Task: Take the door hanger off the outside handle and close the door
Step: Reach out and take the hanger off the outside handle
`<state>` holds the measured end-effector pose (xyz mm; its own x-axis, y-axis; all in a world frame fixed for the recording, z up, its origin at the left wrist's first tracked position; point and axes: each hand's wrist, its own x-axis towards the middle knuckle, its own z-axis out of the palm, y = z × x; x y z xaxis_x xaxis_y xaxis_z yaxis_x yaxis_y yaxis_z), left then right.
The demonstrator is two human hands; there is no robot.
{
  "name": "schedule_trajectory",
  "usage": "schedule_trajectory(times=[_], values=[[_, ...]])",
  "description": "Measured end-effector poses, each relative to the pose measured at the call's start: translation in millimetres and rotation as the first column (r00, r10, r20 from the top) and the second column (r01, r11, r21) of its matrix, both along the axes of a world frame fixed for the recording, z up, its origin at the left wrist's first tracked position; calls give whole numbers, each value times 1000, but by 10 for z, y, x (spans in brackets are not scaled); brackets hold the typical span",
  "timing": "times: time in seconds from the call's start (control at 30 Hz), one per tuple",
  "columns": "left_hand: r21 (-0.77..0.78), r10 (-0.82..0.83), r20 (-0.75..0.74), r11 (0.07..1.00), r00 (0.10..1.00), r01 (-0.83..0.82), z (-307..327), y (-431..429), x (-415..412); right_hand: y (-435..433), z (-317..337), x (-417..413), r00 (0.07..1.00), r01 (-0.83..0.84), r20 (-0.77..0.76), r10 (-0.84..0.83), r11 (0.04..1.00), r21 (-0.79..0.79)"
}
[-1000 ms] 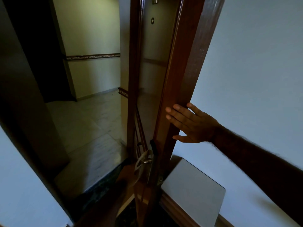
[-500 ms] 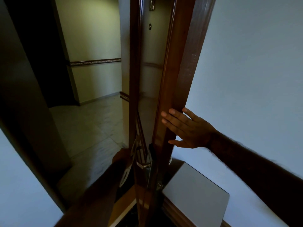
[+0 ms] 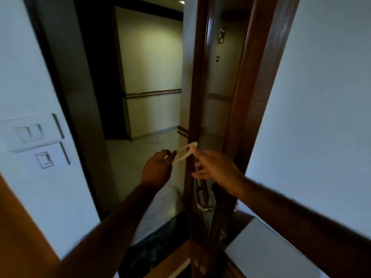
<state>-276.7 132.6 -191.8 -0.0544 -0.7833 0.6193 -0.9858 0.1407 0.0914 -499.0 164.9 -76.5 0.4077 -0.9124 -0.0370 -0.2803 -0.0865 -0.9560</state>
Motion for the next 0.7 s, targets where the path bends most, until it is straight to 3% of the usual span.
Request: schedule_trajectory(times=[0.07, 0.2, 0.27, 0.33, 0.37, 0.43, 0.47, 0.5, 0.57, 0.7], values=[[-129, -35, 83, 991, 996, 45, 225, 149, 74, -1, 109, 164, 981, 27, 185, -54, 989, 144], [-260, -106, 106, 957, 989, 131, 474, 385, 275, 66, 157, 261, 954, 23, 297, -50, 995, 93], [-190, -109, -14, 976, 994, 104, 471, 474, 380, 98, 200, 204, 956, 45, 288, -60, 997, 58], [-173, -89, -307, 984, 948, 36, 450, 511, 461, 111, 245, 72, 960, 63, 273, -63, 998, 6], [-166, -81, -528, 986, 845, -9, 455, 502, 474, 118, 277, -11, 961, 65, 269, -57, 998, -21], [-119, -105, -896, 993, 432, -5, 515, 476, 486, 136, 340, -166, 963, 51, 269, -32, 997, -64], [-124, -134, -965, 991, 226, 59, 544, 462, 494, 144, 366, -239, 962, 43, 272, -19, 996, -82], [-152, -164, -984, 978, 74, 142, 580, 442, 463, 144, 395, -329, 962, 39, 273, -11, 994, -99], [-265, -266, -964, 944, -23, 195, 681, 433, 393, 138, 442, -486, 960, 34, 281, 4, 991, -130], [-462, -461, -887, 884, -35, 70, 1066, 497, 75, 78, 512, -924, 958, 29, 283, 38, 973, -227]])
